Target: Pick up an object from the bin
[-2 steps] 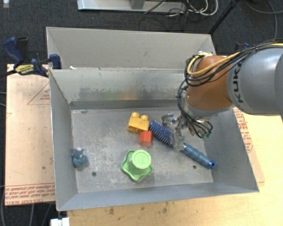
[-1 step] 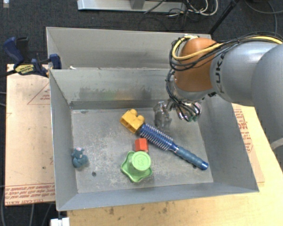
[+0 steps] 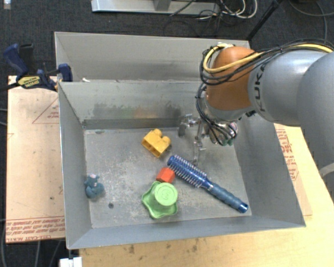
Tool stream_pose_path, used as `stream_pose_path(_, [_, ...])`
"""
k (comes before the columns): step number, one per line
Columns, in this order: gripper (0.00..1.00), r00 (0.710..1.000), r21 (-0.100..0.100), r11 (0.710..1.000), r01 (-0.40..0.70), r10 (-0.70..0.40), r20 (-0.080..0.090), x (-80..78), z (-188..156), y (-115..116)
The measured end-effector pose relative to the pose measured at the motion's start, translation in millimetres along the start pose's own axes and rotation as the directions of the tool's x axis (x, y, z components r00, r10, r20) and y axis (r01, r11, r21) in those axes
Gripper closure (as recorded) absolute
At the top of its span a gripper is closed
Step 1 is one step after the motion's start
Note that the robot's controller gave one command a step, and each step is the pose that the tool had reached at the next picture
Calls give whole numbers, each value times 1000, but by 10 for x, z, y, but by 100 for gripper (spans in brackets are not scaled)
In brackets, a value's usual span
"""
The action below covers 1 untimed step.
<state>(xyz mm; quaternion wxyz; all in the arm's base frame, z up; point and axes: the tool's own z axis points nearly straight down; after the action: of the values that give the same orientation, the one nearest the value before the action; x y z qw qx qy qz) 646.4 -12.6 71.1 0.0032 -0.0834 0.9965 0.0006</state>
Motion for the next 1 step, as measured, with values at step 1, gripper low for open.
stream_pose_path(1, [0, 982, 1, 982, -187, 187, -6, 505, 8, -194])
